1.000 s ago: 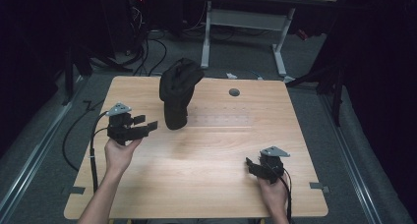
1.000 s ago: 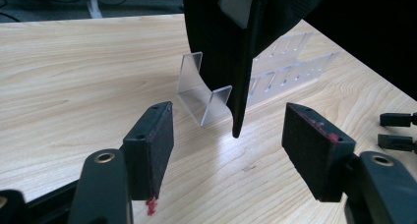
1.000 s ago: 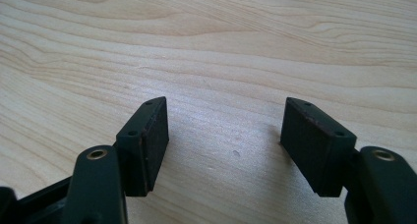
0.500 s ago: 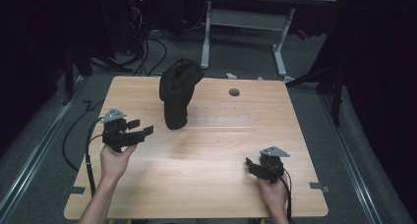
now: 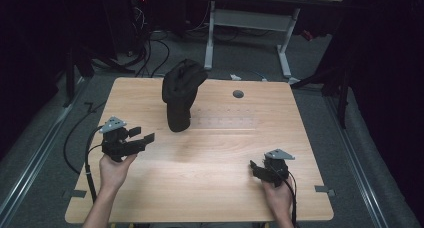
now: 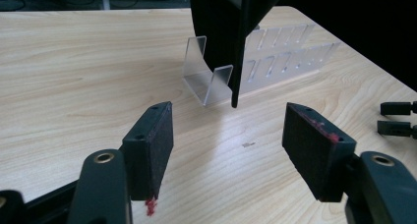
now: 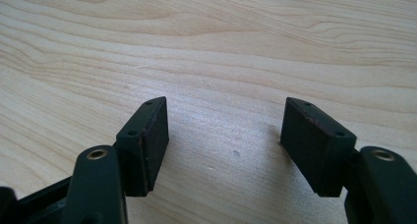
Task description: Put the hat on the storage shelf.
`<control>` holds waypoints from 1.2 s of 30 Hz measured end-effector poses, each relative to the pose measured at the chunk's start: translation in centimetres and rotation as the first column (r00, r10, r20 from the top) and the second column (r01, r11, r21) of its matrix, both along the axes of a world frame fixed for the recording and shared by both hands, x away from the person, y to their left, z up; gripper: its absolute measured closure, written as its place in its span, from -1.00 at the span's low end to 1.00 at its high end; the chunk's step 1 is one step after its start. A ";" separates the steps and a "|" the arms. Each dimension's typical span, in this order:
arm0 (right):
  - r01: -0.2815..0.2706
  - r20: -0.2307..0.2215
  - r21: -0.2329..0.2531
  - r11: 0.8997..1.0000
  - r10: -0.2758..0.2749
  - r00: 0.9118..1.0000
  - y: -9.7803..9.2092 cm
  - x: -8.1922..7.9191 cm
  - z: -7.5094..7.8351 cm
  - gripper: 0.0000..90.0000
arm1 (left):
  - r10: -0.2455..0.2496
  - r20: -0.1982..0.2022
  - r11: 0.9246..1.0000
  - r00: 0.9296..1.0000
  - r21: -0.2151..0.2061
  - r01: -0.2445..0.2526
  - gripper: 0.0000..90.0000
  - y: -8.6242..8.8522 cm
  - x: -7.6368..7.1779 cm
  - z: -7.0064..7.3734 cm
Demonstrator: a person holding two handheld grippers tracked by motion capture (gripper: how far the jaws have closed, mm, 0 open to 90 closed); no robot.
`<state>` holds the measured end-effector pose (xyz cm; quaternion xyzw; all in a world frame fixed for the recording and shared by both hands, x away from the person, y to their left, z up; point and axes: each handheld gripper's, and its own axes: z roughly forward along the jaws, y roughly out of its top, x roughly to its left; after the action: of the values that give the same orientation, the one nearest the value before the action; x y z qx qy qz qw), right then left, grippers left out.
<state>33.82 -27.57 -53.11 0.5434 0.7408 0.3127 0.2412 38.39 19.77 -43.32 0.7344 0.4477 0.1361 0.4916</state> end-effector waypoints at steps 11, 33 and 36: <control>0.001 0.000 0.000 1.000 -0.001 1.000 0.0 0.0 0.0 -0.22 | -0.002 0.004 0.999 1.000 0.039 0.002 -0.17 0.0 -1.2 -0.8; 0.001 0.000 0.000 1.000 -0.001 1.000 0.0 0.0 0.0 -0.22 | -0.025 -0.028 0.998 0.999 0.058 0.026 -0.22 -0.6 -2.3 -2.7; 0.001 0.000 0.000 1.000 -0.001 1.000 0.0 0.0 0.0 -0.22 | -0.024 -0.033 0.998 0.999 0.058 0.026 -0.22 -0.6 -2.4 -3.0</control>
<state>33.81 -27.56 -53.11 0.5438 0.7404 0.3127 0.2413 35.94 19.14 -46.31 0.7562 0.4420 0.1309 0.4643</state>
